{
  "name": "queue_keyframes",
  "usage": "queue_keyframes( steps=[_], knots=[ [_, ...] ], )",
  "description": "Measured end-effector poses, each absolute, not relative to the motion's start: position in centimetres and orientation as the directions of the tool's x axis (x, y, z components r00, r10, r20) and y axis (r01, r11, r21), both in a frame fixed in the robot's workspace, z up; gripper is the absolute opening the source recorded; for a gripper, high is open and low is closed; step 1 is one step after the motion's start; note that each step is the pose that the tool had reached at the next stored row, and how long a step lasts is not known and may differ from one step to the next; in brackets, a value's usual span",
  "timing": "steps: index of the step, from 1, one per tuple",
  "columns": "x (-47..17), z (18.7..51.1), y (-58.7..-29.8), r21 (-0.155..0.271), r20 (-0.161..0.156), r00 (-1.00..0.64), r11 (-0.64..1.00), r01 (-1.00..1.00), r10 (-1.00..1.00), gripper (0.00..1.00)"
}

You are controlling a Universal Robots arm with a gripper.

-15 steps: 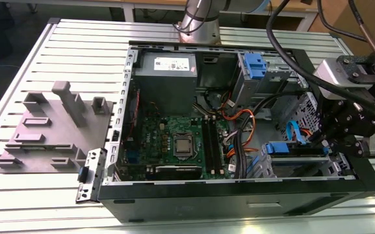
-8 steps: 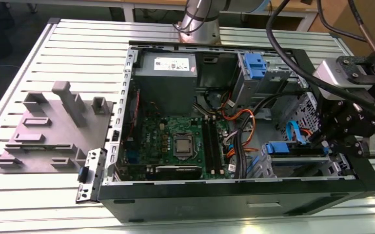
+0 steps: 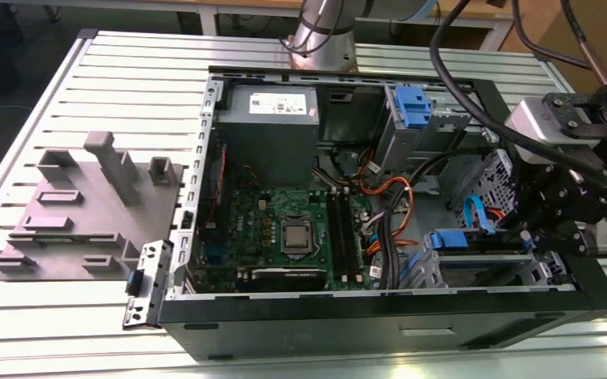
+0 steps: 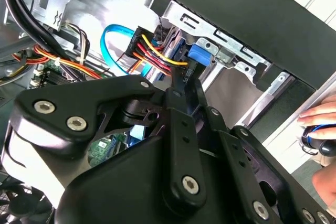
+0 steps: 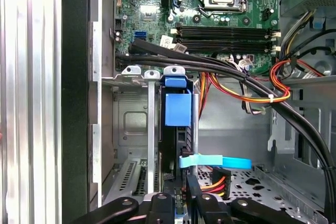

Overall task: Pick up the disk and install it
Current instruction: 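Insert the second disk wire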

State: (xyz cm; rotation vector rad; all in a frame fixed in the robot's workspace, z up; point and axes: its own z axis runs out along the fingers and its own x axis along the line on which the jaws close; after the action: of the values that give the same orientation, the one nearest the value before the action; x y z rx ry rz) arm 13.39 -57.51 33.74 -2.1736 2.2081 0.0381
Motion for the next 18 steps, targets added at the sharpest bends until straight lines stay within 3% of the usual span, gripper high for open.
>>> queue_keyframes(
  steps=[18],
  knots=[
    [14.17,33.38,-57.12,-0.006,-0.047,-0.009,0.01,-1.0,-0.999,0.24]
  ],
)
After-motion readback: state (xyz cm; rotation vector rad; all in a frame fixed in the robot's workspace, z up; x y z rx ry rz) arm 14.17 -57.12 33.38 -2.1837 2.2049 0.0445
